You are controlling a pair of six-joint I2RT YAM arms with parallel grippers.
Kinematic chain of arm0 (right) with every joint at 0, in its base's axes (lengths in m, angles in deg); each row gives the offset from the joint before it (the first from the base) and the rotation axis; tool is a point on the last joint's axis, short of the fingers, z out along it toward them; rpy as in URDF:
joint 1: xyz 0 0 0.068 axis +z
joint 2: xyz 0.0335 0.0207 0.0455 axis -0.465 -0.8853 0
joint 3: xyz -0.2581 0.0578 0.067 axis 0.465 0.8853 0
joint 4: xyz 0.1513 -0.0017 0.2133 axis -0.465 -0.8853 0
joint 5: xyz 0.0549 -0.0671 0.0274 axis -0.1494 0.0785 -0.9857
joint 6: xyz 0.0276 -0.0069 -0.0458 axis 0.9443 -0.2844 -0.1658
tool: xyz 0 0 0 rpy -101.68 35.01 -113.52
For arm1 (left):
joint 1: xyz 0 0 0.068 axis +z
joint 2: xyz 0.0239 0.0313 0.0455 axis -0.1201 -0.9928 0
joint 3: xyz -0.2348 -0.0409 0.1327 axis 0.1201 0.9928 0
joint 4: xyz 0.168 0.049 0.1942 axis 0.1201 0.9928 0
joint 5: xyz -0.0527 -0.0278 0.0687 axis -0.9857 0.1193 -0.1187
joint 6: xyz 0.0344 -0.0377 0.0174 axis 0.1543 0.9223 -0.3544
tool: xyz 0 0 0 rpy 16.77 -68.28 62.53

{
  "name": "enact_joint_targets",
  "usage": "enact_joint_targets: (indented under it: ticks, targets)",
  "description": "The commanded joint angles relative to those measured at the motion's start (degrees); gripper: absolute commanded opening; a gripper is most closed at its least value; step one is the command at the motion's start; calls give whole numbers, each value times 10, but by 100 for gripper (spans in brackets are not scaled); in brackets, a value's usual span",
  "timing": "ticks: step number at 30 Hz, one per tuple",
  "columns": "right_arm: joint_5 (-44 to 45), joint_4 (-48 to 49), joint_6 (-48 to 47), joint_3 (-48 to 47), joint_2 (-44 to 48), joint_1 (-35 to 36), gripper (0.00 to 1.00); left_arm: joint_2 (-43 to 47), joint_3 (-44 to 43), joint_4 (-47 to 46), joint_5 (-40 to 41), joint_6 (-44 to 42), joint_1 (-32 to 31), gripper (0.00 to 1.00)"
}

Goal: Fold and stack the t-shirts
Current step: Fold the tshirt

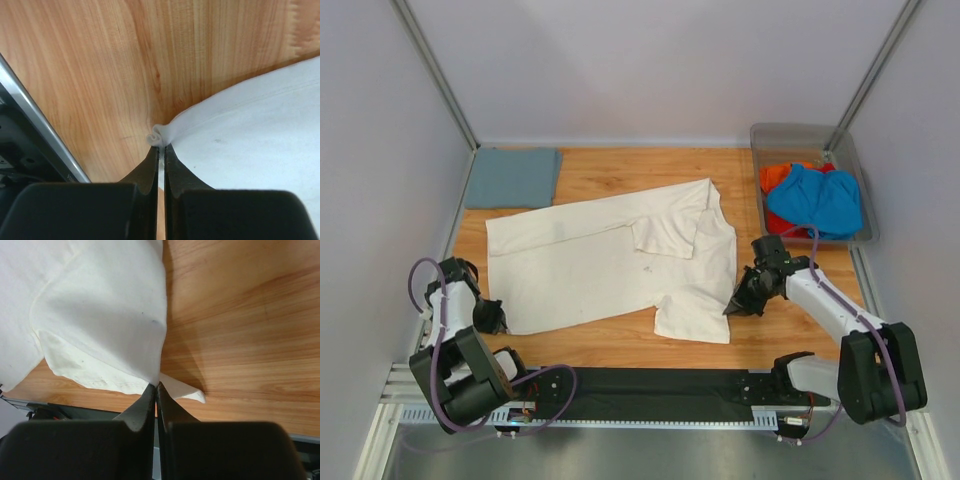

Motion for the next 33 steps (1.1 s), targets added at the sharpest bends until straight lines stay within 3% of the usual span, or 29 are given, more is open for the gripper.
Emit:
enact_joint_targets:
  ticks: [1,7,17,33]
  targets:
    - [8,-25,-17,-21,-1,-14,0,6,-14,20,26,1,4,0]
    - [13,-31,-53,-122,-29,-18,0,-17,-50,17,5,-57,2,0]
    - [-19,-34,-84,-289,-172,-47,0,-31,-142,46,15,-123,-26,0]
    - [-43,-59,-93,-525,-348,-75,0,-153,-213,9,-18,-128,-51,0]
